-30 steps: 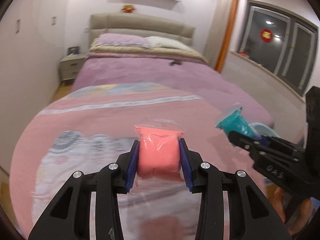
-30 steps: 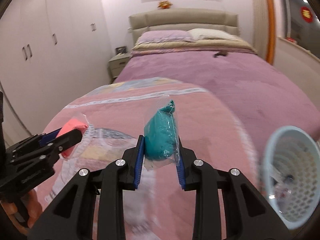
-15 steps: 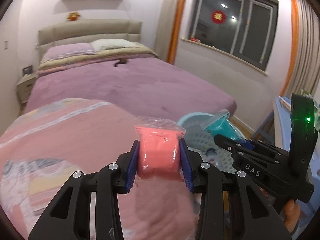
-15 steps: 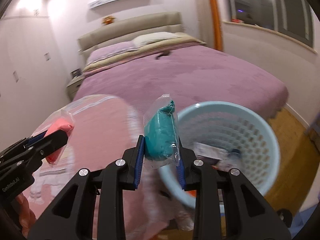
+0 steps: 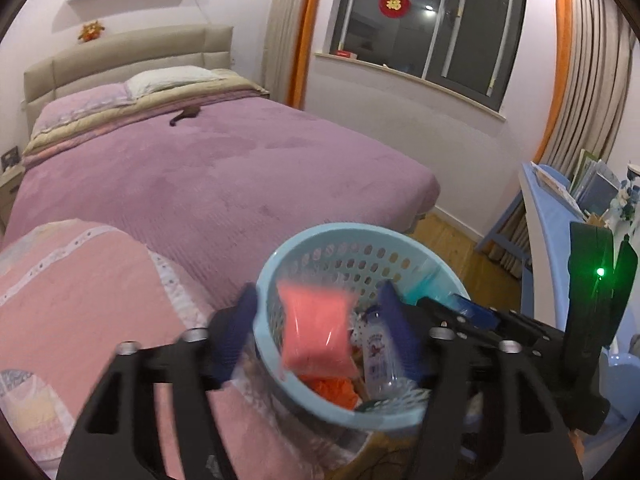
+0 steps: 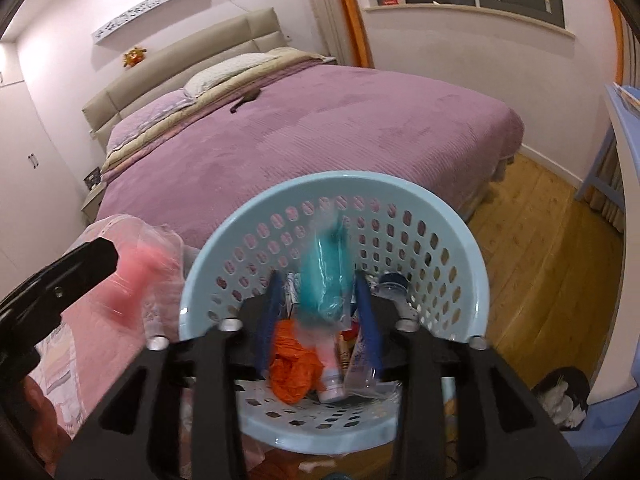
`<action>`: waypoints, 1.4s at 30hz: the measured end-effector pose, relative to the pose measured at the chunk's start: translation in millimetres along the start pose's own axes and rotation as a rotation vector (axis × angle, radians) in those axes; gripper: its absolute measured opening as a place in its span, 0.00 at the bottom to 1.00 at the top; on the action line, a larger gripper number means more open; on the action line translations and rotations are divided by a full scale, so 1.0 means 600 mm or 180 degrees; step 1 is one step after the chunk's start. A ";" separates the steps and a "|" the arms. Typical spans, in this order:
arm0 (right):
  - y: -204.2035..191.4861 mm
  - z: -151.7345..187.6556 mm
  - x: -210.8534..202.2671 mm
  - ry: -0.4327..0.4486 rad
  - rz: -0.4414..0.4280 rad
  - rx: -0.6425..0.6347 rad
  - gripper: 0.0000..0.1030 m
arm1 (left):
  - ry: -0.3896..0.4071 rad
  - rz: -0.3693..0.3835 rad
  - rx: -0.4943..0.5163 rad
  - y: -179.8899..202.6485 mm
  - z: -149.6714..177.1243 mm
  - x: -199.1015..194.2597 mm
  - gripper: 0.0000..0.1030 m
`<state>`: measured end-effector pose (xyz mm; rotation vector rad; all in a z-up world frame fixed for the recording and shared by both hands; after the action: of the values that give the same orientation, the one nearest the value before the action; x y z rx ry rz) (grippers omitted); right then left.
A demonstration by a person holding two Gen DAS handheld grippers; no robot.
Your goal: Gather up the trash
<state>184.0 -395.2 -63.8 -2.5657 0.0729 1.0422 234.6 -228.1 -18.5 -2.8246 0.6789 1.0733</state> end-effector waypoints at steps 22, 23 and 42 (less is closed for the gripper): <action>-0.174 0.048 -0.123 0.0617 -0.0156 -0.0691 0.49 | 0.0922 -0.0929 -0.0119 -0.109 0.109 -0.217 0.87; -0.181 0.052 -0.128 0.0692 -0.0156 -0.0720 0.49 | 0.0977 -0.1011 -0.0098 -0.115 0.116 -0.224 0.87; -0.236 0.086 -0.162 0.1239 0.0098 -0.0950 0.49 | 0.1188 -0.1528 -0.0194 -0.188 0.168 -0.223 0.93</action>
<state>105.3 -254.0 13.4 -3.0170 0.0613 0.5841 129.6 -55.6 -21.8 -3.0284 -0.0392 0.5047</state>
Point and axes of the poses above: each gripper's, at about its wrist camera, not at the fingertips, and x roughly the way its jaws point, y to its right, z to its underside, the point moved 4 cm from there along x, roughly the way its jaws point, and after that the axes turned 6 degrees about -z, right-handed, at the moved point
